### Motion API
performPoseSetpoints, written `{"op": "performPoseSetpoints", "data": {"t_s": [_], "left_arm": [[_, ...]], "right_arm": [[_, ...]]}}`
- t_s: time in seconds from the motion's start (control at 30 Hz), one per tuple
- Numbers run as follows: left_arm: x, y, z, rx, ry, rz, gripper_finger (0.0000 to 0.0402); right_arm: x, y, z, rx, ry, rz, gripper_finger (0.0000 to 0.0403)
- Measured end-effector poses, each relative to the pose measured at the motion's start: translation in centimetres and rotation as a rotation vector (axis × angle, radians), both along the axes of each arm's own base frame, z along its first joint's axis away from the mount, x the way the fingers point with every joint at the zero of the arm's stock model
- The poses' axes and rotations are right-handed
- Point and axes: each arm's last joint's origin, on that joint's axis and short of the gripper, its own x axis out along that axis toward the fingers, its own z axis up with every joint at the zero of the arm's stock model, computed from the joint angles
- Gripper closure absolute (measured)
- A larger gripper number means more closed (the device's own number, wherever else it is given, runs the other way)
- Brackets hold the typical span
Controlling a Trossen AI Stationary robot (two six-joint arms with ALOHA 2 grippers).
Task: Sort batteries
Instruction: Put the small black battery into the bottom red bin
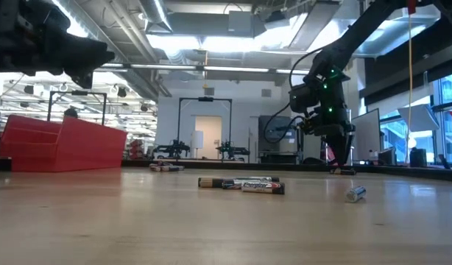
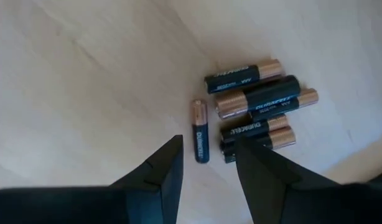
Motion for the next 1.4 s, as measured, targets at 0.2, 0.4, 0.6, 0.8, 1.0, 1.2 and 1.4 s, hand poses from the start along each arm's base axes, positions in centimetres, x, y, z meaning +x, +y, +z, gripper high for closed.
{"op": "performPoseSetpoints", "data": {"t_s": [0.2, 0.4, 0.6, 0.8, 1.0, 1.2, 1.4], "left_arm": [[0.0, 0.0, 0.0, -0.036, 0.001, -0.003, 0.0288], [0.0, 0.0, 0.0, -0.038, -0.001, -0.003, 0.0288], [0.0, 0.0, 0.0, -0.089, -0.003, -0.007, 0.0288], [0.0, 0.0, 0.0, -0.144, -0.004, -0.011, 0.0288], [0.0, 0.0, 0.0, -0.148, -0.004, -0.011, 0.0288], [0.0, 0.0, -0.1, -0.147, -0.003, -0.011, 0.0288], [0.0, 0.0, -0.1, -0.147, -0.003, -0.011, 0.0288]], "right_arm": [[0.7, 0.7, 1.5, 0.014, 0.052, 0.007, 0.0258], [2.7, 2.8, 2.7, 0.035, 0.017, -0.069, 0.0258], [3.9, 8.4, 0.0, 0.017, -0.07, 0.015, 0.0258], [2.7, 7.1, -1.0, -0.038, -0.044, -0.059, 0.0258], [0.0, 3.5, -1.0, -0.029, -0.041, -0.202, 0.0258], [-1.1, 2.1, -1.0, -0.024, -0.061, -0.217, 0.0258], [-0.7, 1.7, -1.1, -0.073, -0.089, -0.211, 0.0258]]}}
